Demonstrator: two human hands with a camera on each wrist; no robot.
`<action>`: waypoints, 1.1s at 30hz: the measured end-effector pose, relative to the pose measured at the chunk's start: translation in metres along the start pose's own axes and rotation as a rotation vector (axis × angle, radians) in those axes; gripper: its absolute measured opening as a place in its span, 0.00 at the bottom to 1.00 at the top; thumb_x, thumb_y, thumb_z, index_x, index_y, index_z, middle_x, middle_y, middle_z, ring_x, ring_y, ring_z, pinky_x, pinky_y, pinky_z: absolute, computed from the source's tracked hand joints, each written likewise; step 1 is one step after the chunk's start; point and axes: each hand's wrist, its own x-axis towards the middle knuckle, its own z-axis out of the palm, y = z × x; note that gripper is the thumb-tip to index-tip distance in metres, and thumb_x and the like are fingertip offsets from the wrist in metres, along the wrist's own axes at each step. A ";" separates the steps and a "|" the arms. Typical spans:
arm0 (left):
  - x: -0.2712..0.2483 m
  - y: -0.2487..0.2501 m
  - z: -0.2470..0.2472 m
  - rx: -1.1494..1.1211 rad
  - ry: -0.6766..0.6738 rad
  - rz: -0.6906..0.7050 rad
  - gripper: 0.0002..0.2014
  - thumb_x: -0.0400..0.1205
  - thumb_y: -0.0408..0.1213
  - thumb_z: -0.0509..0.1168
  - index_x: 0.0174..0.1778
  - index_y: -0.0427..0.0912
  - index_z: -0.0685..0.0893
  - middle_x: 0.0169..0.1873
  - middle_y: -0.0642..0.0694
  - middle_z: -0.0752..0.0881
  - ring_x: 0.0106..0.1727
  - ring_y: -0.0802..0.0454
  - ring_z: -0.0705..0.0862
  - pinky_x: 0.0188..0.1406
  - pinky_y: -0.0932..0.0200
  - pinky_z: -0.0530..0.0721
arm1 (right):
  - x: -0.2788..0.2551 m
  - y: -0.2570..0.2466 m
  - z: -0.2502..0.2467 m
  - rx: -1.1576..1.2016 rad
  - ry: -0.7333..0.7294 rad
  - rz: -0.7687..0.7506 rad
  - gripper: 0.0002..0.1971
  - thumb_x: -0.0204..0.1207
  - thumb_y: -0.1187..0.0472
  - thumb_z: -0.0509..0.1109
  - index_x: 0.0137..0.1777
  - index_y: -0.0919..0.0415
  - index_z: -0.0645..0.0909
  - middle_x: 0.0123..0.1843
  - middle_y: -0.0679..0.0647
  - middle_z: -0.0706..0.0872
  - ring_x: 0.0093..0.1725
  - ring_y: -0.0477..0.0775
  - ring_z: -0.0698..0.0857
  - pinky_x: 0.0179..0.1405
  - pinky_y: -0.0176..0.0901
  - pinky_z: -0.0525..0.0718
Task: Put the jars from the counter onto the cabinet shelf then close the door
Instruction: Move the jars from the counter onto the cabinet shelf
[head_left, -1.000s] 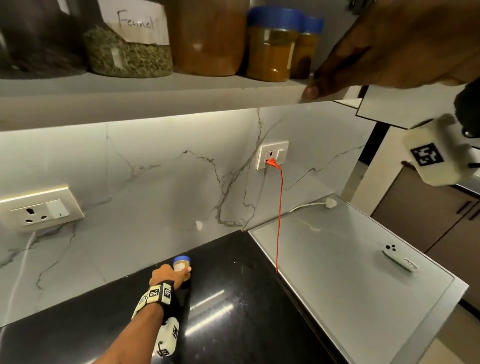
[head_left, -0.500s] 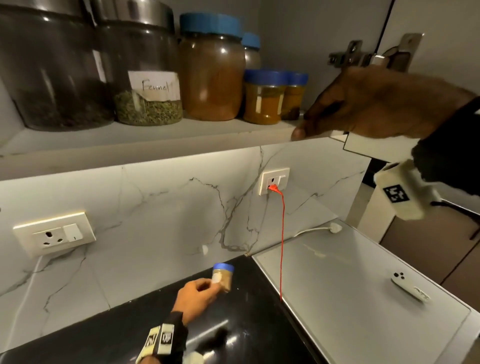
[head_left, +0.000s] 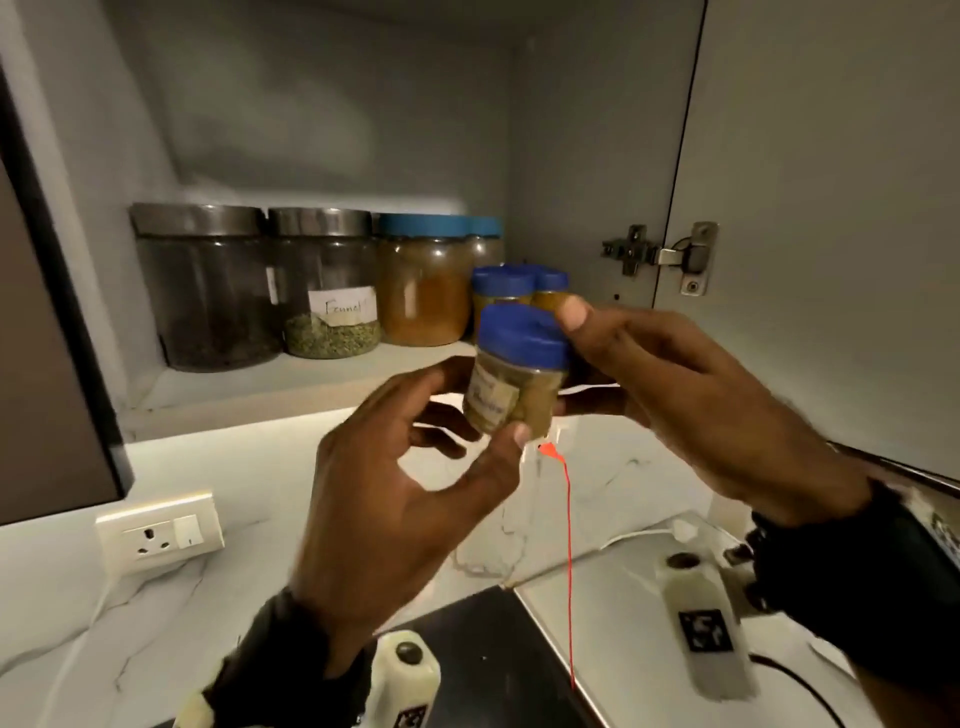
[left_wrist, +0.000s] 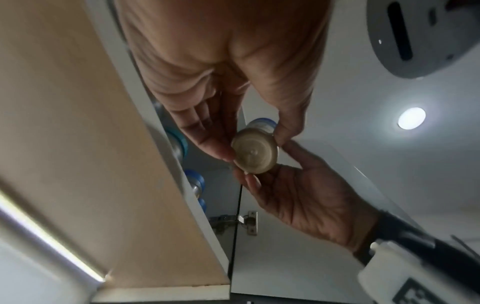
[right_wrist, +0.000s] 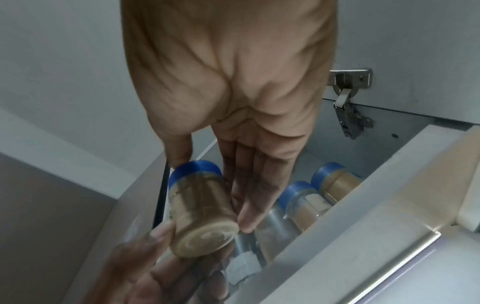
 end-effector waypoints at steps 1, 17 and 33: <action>0.005 0.002 0.000 0.000 0.023 0.010 0.17 0.76 0.64 0.70 0.60 0.71 0.80 0.52 0.72 0.87 0.53 0.62 0.89 0.47 0.79 0.83 | -0.001 -0.002 0.001 0.019 0.002 -0.033 0.19 0.82 0.47 0.64 0.67 0.51 0.86 0.60 0.46 0.95 0.61 0.49 0.94 0.60 0.40 0.91; 0.012 -0.043 -0.013 0.831 -0.104 0.014 0.34 0.83 0.69 0.51 0.77 0.52 0.81 0.75 0.46 0.84 0.75 0.39 0.83 0.78 0.32 0.70 | 0.056 0.059 -0.034 -0.653 0.508 0.118 0.15 0.86 0.49 0.74 0.64 0.54 0.74 0.50 0.49 0.87 0.42 0.40 0.85 0.35 0.29 0.77; 0.011 -0.057 -0.009 0.799 0.005 0.128 0.28 0.84 0.60 0.59 0.74 0.48 0.83 0.71 0.44 0.87 0.73 0.39 0.85 0.78 0.35 0.73 | 0.062 0.069 -0.023 -0.873 0.535 0.115 0.11 0.90 0.56 0.68 0.66 0.61 0.76 0.51 0.52 0.84 0.46 0.51 0.86 0.34 0.32 0.77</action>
